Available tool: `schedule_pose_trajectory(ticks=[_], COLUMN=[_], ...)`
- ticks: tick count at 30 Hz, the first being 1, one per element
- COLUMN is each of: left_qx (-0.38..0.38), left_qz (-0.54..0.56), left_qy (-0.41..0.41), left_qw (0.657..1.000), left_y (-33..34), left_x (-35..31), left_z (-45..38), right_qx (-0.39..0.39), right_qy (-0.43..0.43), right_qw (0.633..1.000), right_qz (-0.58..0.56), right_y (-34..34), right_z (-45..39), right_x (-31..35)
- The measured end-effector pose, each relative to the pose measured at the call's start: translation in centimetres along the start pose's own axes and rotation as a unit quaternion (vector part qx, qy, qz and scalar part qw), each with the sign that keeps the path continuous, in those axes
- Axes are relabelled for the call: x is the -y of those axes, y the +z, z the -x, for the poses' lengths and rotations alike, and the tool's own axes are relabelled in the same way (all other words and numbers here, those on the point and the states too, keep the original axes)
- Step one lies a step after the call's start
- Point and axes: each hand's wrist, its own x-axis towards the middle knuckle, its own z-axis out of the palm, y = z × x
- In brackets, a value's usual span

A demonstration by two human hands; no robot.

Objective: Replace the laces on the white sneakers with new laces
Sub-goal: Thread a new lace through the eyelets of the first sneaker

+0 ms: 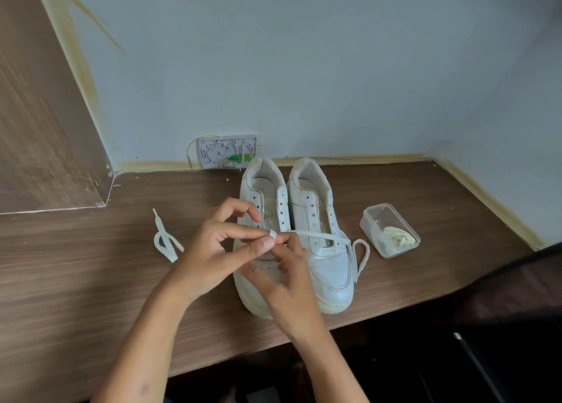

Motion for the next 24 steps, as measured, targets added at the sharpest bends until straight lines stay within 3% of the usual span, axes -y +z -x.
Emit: schedule_pose_trajectory(ticks=[2, 5, 8, 10, 15, 17, 21, 24], left_qx=[-0.023, -0.120, -0.252, -0.308, -0.279, -0.251, -0.145, -0.123], left_qz=[-0.003, 0.017, 0.074, 0.051, -0.306, -0.347, -0.256, -0.238], left_qy=[0.020, 0.029, -0.058, -0.133, -0.244, -0.201, 0.023, 0.097], left_qw=[1.000, 0.992, 0.963, 0.941, 0.877, 0.881, 0.956, 0.958], left_y=[0.2, -0.3, -1.2, -2.0, -2.3, -1.6, 0.8, 3.3], left_x=[0.1, 0.2, 0.5, 1.0, 2.0, 1.6, 1.0, 1.4], left_z=[0.0, -0.3, -0.5, -0.3, 0.4, 0.3, -0.3, -0.5], right_qx=[-0.024, 0.002, 0.018, 0.021, -0.017, -0.020, -0.004, 0.012], right_qy=[-0.005, 0.001, 0.008, 0.009, 0.005, 0.008, -0.004, -0.016], right_qw=[1.000, 1.000, 0.999, 0.998, 0.998, 0.999, 1.000, 0.999], right_qz=[-0.014, -0.029, -0.044, -0.059, -0.067, -0.044, 0.010, 0.026], right_y=[0.0, -1.6, -4.1, -5.8, -7.5, -7.2, -6.1, -5.6], right_z=[-0.2, -0.7, -1.1, -1.2, -1.2, -1.3, -1.5, -1.5], right_x=[-0.1, -0.2, -0.2, 0.0, -0.5, -0.9, -1.2, -1.2])
